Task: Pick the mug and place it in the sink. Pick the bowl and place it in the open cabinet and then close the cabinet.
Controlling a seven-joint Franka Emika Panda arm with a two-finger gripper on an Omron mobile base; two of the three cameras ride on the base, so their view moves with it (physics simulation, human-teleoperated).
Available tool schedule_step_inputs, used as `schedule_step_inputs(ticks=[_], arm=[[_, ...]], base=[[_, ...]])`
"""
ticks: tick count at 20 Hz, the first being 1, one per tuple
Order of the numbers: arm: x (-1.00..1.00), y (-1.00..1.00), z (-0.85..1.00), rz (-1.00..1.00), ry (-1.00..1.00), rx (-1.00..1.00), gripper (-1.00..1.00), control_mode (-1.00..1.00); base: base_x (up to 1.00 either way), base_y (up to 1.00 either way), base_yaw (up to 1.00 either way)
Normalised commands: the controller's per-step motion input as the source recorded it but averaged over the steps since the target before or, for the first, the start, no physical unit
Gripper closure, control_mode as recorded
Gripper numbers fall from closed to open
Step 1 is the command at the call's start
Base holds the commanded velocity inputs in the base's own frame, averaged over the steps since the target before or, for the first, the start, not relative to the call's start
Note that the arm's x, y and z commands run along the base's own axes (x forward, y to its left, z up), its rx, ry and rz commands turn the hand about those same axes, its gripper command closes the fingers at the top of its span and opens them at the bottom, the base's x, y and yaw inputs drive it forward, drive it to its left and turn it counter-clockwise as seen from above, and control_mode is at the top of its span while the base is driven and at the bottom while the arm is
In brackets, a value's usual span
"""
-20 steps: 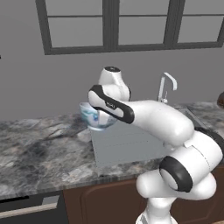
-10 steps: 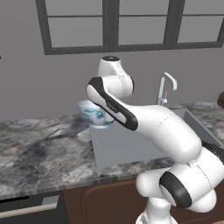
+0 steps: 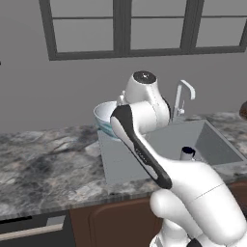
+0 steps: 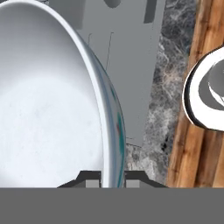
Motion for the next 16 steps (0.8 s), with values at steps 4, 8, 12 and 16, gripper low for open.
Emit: schedule_step_inputs(ticks=[4, 8, 12, 16], arm=[[-0.77, -0.27, 0.58, -0.03, 0.0, 0.04, 1.0, -1.0], [-0.65, -0.07, 0.59, -0.02, 0.0, 0.0, 1.0, -1.0], [-0.64, -0.06, 0.39, -0.03, 0.0, 0.0, 1.0, -1.0], [-0.73, -0.18, 0.29, -0.01, 0.0, 0.0, 1.0, -1.0]], base=[[0.0, 0.0, 0.0], [0.0, 0.0, 0.0], [0.0, 0.0, 0.0], [0.0, 0.0, 0.0]])
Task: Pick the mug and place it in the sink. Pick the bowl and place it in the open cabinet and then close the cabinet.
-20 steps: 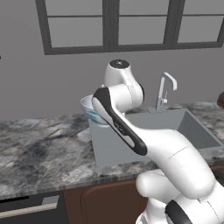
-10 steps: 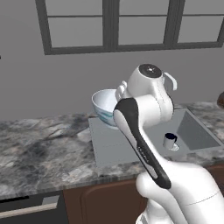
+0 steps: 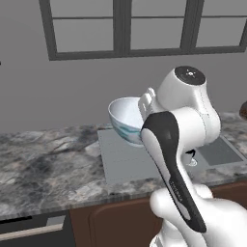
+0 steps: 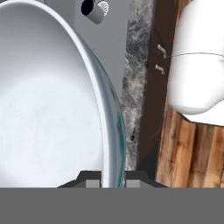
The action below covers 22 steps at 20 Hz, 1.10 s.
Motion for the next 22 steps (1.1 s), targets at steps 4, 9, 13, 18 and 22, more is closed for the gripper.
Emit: schedule_step_inputs(ticks=[4, 9, 13, 18, 22], arm=[[-0.9, -0.47, 0.34, -0.01, -0.03, 0.01, 1.0, -1.0], [0.0, 0.0, 0.0, 0.0, 0.0, 0.0, 1.0, 1.0], [0.0, 0.0, 0.0, 0.0, 0.0, 0.0, 1.0, 1.0], [0.0, 0.0, 0.0, 0.0, 0.0, 0.0, 1.0, 1.0], [0.0, 0.0, 0.0, 0.0, 0.0, 0.0, 1.0, 1.0]], base=[[0.0, 0.0, 0.0], [-0.96, -0.33, 0.0], [-1.0, 0.0, 0.0], [-1.0, 0.47, -0.05], [-0.75, 1.0, -0.07]])
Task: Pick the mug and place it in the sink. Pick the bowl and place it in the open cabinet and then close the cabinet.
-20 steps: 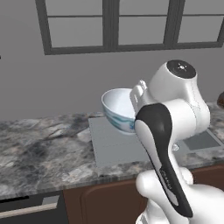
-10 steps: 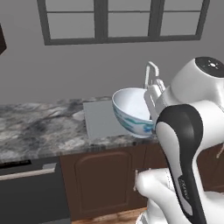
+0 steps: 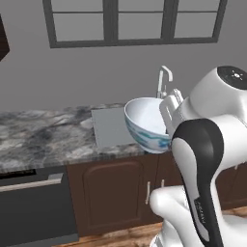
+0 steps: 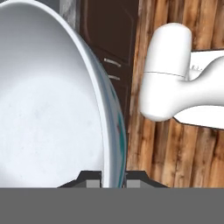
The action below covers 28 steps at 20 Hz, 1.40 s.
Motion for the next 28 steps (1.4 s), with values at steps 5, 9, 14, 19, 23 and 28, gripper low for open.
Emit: schedule_step_inputs(ticks=[5, 9, 14, 19, 23, 28], arm=[[0.0, 0.0, 0.0, 0.0, 0.0, 0.0, 1.0, 1.0], [0.0, 0.0, 0.0, 0.0, 0.0, 0.0, 1.0, 1.0], [0.0, 0.0, 0.0, 0.0, 0.0, 0.0, 1.0, 1.0], [0.0, 0.0, 0.0, 0.0, 0.0, 0.0, 1.0, 1.0], [0.0, 0.0, 0.0, 0.0, 0.0, 0.0, 1.0, 1.0], [0.0, 0.0, 0.0, 0.0, 0.0, 0.0, 1.0, 1.0]], base=[[0.35, 1.0, -0.07], [0.61, 0.58, 0.08], [-0.07, 1.0, -0.03], [-0.19, 0.44, -0.76], [0.0, 0.05, -0.94], [-0.22, 0.18, -0.86]])
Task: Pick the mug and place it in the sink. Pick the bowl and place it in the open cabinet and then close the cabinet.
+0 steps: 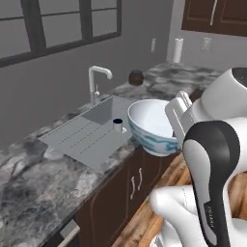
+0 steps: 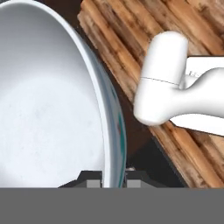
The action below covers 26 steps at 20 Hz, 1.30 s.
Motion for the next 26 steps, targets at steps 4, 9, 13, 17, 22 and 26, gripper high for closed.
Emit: schedule_step_inputs(ticks=[4, 9, 13, 17, 22, 26], arm=[[0.0, 0.0, 0.0, 0.0, 0.0, 0.0, 1.0, 1.0], [0.0, 0.0, 0.0, 0.0, 0.0, 0.0, 1.0, 1.0], [0.0, 0.0, 0.0, 0.0, 0.0, 0.0, 1.0, 1.0], [0.0, 0.0, 0.0, 0.0, 0.0, 0.0, 1.0, 1.0], [0.0, 0.0, 0.0, 0.0, 0.0, 0.0, 1.0, 1.0], [0.0, 0.0, 0.0, 0.0, 0.0, 0.0, 1.0, 1.0]], base=[[-1.0, 0.47, -0.27], [-1.0, 0.25, -0.23], [-1.0, -0.04, -0.21], [-1.0, -0.07, -0.21], [-0.39, -0.93, -0.38], [0.12, -1.0, -0.38]])
